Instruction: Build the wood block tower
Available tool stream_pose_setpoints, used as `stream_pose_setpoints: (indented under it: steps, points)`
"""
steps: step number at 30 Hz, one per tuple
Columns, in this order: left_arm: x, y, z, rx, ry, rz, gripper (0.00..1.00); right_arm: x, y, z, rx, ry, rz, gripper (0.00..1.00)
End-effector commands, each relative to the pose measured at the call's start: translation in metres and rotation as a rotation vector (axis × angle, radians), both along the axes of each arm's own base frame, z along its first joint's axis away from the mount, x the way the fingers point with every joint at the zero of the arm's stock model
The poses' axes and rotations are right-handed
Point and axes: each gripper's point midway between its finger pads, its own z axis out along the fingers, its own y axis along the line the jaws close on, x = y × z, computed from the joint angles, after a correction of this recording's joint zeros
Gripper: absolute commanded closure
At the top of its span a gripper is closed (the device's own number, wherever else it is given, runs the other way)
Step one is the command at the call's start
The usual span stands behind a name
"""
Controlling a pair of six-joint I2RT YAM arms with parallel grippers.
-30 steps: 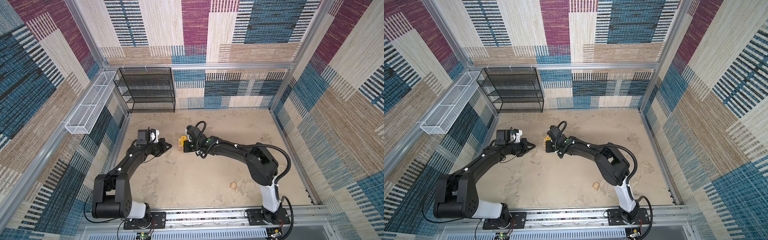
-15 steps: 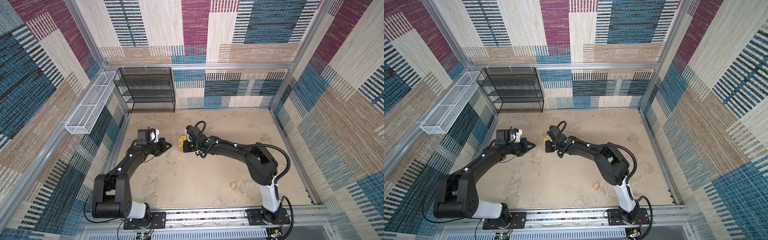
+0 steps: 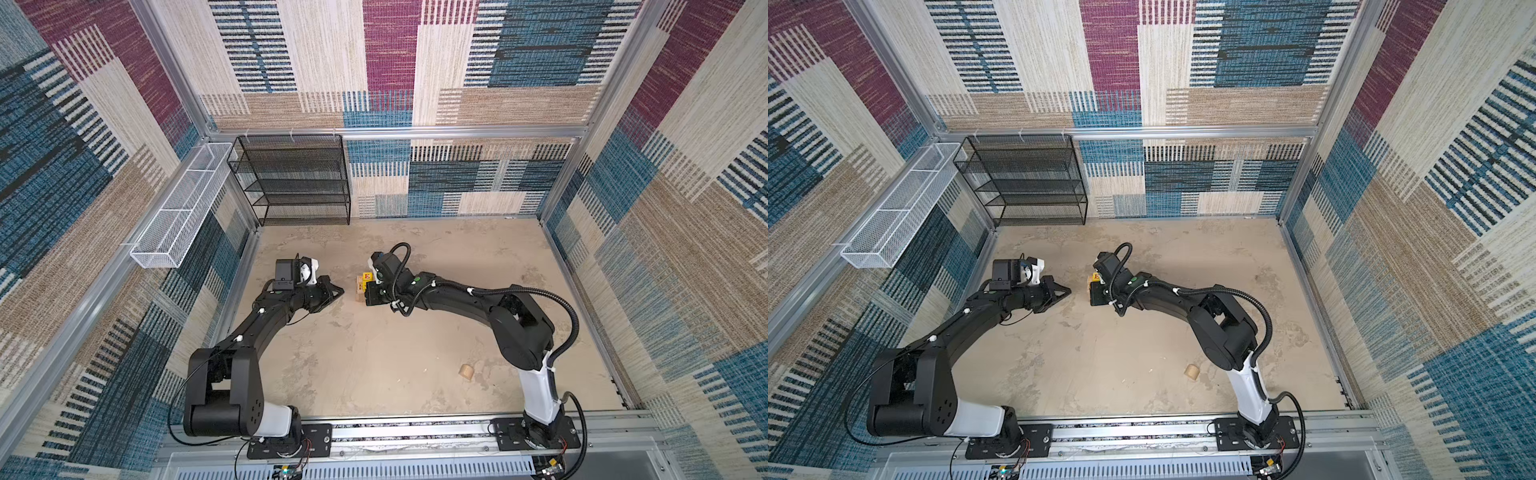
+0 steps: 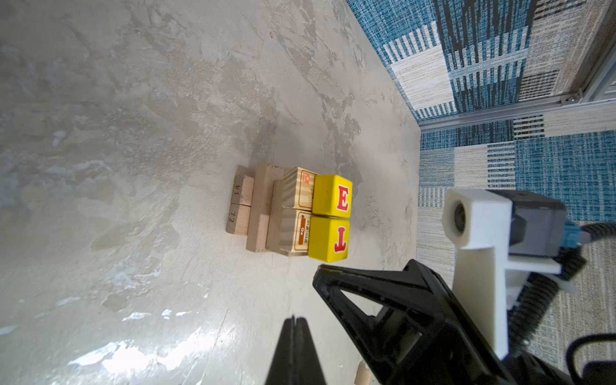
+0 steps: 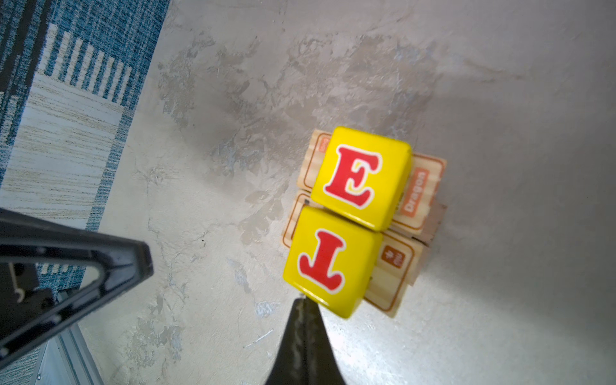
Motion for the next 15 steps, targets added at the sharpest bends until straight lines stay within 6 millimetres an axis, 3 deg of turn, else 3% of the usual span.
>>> stream_pose_setpoints:
  steps: [1,15]
  points:
    - [0.0,-0.0006,0.003,-0.004,-0.01,-0.004,1.0,0.0021,0.003,0.0095,0.017,-0.023,0.003,0.99]
    - [-0.0007,0.0007,0.0054,0.008,-0.017,-0.002,1.0,0.0033,0.0022,0.0077,0.007,-0.021,-0.004,0.99]
